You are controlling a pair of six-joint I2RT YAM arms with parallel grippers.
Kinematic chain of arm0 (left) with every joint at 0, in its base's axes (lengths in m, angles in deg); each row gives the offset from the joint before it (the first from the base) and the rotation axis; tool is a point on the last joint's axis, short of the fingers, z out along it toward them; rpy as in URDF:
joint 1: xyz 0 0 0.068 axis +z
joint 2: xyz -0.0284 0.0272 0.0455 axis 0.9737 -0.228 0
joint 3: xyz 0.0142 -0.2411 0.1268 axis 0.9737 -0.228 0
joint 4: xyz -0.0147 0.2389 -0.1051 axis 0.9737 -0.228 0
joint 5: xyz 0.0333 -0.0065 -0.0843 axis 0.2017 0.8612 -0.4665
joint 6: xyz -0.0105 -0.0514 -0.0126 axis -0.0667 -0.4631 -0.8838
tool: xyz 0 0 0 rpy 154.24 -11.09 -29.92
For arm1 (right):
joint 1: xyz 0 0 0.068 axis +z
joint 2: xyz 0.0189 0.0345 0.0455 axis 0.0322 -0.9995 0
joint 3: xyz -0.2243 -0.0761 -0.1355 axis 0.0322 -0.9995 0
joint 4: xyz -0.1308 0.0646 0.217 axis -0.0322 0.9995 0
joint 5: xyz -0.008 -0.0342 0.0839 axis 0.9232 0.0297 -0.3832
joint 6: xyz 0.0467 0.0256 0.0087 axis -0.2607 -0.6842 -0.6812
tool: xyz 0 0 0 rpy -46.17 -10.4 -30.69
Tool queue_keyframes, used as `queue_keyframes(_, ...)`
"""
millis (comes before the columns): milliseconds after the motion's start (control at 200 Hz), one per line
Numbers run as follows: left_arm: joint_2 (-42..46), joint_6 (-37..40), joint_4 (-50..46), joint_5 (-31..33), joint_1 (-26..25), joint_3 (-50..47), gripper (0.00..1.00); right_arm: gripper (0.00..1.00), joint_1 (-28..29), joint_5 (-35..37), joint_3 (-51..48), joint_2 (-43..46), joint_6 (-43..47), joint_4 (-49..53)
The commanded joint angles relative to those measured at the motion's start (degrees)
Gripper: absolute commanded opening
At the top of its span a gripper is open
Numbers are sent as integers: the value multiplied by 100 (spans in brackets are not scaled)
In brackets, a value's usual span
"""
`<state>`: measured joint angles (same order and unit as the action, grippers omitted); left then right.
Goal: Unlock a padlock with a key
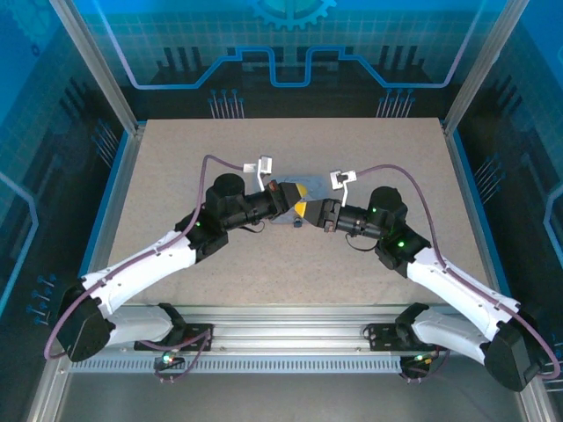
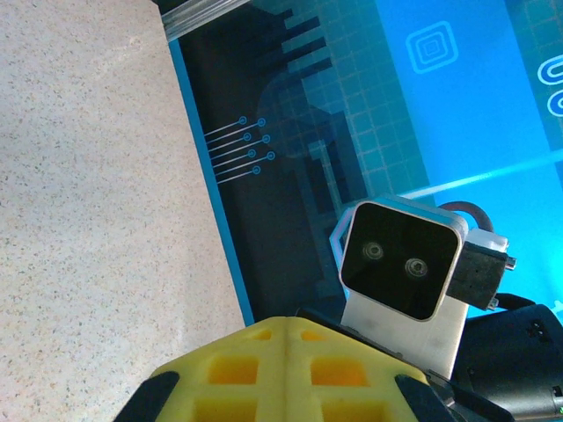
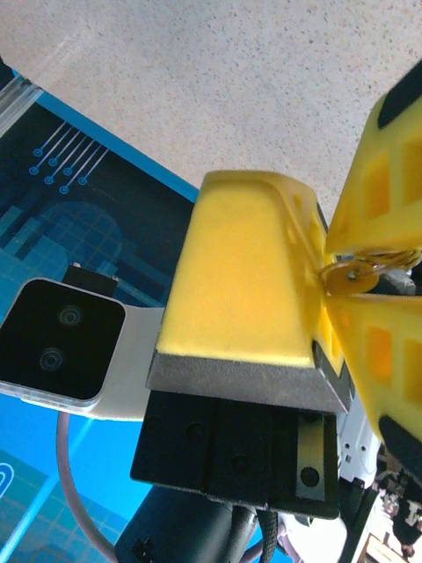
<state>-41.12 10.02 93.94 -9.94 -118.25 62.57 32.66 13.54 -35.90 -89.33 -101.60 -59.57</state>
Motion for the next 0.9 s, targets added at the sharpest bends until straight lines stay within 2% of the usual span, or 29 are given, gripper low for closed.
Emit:
queue_keyframes(0,-7,-64,206,-48,-79,-129,0,9,31,159,132,132,127,-24)
queue_keyframes(85,28,-51,209,-25,-78,-161,0,0,20,122,124,141,193,66)
queue_keyframes(170,97,-14,166,54,-81,-175,1,0,6,117,72,184,264,185)
queue_keyframes(205,138,12,127,86,-81,-185,5,0,-3,118,48,225,303,227)
queue_keyframes(315,307,83,-22,248,-63,-225,31,0,-42,95,-34,396,451,378)
queue_keyframes(375,425,127,-115,318,-37,-256,39,0,-73,100,-73,508,548,511)
queue_keyframes(535,652,180,-269,367,13,-322,43,0,-171,65,-179,774,682,758)
queue_keyframes(755,671,91,-137,66,22,-350,49,0,-240,145,-165,915,784,929)
queue_keyframes(896,662,-75,-296,31,21,-315,51,0,-198,566,187,963,1502,1885)
